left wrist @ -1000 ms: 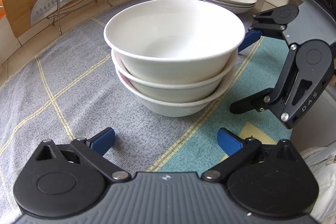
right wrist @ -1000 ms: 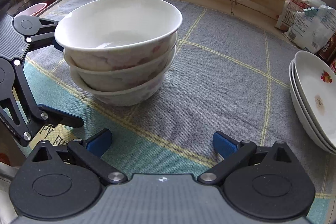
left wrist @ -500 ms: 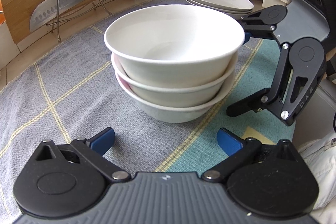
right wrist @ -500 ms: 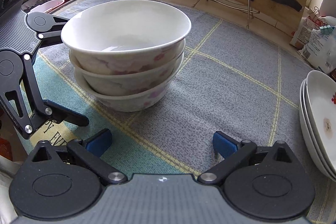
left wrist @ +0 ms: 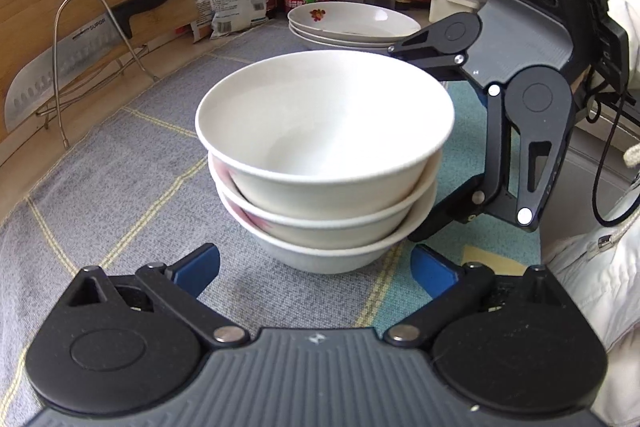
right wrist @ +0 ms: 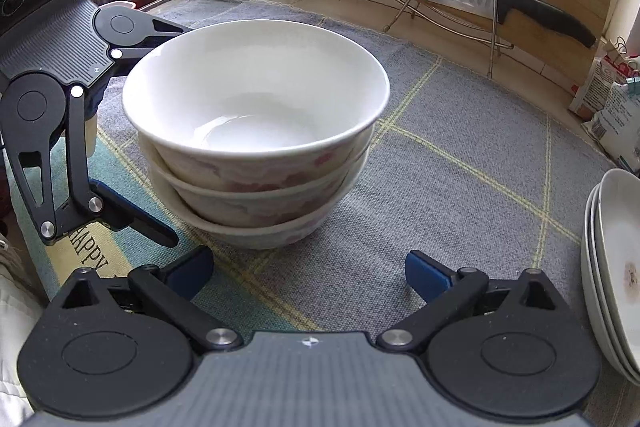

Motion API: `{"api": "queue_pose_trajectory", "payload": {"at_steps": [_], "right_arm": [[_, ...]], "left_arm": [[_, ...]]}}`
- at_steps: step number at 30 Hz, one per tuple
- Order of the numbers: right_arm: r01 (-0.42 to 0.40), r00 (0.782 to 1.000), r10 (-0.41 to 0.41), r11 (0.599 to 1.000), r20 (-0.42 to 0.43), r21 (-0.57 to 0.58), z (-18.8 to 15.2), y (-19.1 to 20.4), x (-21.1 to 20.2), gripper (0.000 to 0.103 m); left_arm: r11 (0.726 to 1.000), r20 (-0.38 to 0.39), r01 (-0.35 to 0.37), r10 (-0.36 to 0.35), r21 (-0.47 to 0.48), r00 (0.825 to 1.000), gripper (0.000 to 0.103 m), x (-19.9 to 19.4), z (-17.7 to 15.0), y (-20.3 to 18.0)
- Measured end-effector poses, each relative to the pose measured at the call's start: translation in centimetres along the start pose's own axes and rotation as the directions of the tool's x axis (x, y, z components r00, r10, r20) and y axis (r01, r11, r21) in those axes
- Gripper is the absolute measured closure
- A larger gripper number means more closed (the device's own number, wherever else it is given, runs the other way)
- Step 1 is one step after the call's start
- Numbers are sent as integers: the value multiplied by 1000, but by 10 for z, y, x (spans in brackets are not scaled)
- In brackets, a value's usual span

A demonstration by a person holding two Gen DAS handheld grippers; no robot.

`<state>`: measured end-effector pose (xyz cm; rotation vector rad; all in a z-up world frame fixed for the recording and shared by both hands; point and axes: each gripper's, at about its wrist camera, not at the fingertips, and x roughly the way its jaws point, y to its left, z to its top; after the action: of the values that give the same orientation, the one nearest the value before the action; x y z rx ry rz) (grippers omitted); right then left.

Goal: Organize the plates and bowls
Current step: 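Bring both grippers to opposite rims of the three-bowl stack, then close both grippers on the bowl stack rims and lift it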

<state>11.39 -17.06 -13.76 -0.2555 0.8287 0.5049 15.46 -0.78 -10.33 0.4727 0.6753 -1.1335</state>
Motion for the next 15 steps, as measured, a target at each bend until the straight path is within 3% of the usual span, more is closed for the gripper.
{"api": "queue_pose_trajectory", "payload": {"at_steps": [5,15], "right_arm": [[-54,998,55,998,5,-29,11,-2,-1,0],[-139,990,136,984,-28,-114,26,-6,-2,6]], "left_arm": [[997,13,47,-47,57,999,3,-2,6,2],[992,-19,98,-97,78,995,16,2,8,11]]}}
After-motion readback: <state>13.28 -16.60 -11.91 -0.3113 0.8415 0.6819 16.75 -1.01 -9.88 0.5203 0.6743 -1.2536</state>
